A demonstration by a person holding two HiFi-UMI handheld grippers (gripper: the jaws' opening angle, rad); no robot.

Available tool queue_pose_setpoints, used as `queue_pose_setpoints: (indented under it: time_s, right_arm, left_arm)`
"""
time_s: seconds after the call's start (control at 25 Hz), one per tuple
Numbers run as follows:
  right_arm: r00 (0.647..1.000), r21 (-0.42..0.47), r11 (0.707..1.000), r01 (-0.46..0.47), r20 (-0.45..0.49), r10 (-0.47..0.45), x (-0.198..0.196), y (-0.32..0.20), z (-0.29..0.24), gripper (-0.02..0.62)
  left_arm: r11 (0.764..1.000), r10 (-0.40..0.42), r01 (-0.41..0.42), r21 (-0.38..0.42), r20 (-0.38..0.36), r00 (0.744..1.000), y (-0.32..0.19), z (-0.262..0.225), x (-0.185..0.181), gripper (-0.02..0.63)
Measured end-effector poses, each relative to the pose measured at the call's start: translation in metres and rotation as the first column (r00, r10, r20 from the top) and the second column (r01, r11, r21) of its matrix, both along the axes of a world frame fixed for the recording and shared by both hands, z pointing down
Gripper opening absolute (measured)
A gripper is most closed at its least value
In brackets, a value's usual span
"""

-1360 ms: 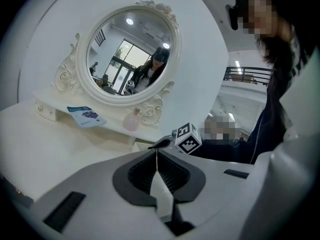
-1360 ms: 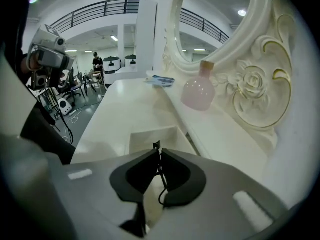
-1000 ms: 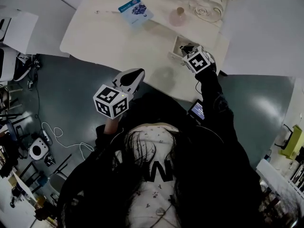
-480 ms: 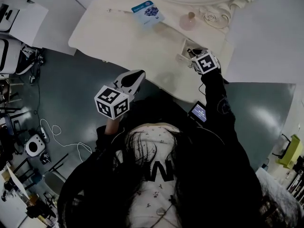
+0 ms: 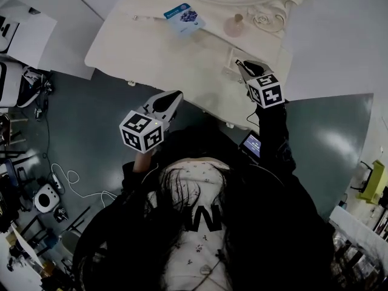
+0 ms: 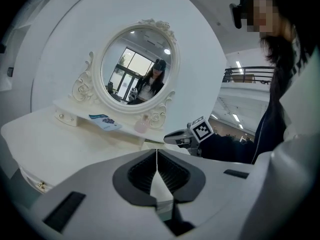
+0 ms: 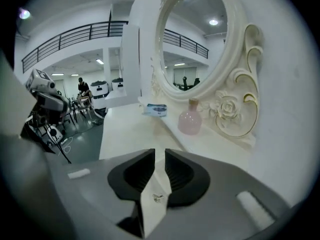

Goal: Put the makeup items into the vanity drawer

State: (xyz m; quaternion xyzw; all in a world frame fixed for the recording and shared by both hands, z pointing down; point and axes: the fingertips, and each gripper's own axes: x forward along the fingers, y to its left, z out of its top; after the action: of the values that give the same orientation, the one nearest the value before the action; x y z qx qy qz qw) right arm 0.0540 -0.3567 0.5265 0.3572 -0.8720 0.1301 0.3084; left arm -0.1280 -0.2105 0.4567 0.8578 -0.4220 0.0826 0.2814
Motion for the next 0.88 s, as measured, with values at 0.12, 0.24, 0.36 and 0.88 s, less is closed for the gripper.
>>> queue_pose_setpoints:
  time_s: [0.12, 0.24, 0.36, 0.88]
  right_arm:
    - [0.997, 0.045, 0.998, -0.032, 0.072, 0.029, -0.008, 0.023, -0.024, 0.072]
    - [0.987, 0.095, 0.992, -0.084, 0.143, 0.070, -0.017, 0.046, -0.045, 0.071]
    - [0.975, 0.106, 0.987, -0.119, 0.201, 0.096, -0.030, 0.072, -0.059, 0.071]
    - [0.914, 0.014, 0.964, -0.267, 0.321, 0.249, -0.064, 0.171, -0.064, 0.071]
  left_arm:
    - [0.999, 0.035, -0.035, 0.003, -0.005, 0.999, 0.001, 0.000, 0.002, 0.000]
    - [0.997, 0.077, -0.077, 0.009, -0.006, 0.997, 0.003, -0.001, 0.004, 0.000]
    - [0.993, 0.120, -0.120, 0.013, -0.006, 0.993, 0.008, -0.002, 0.004, 0.000]
    - [0.949, 0.310, -0.313, -0.043, -0.053, 0.949, 0.045, 0.027, 0.010, 0.000]
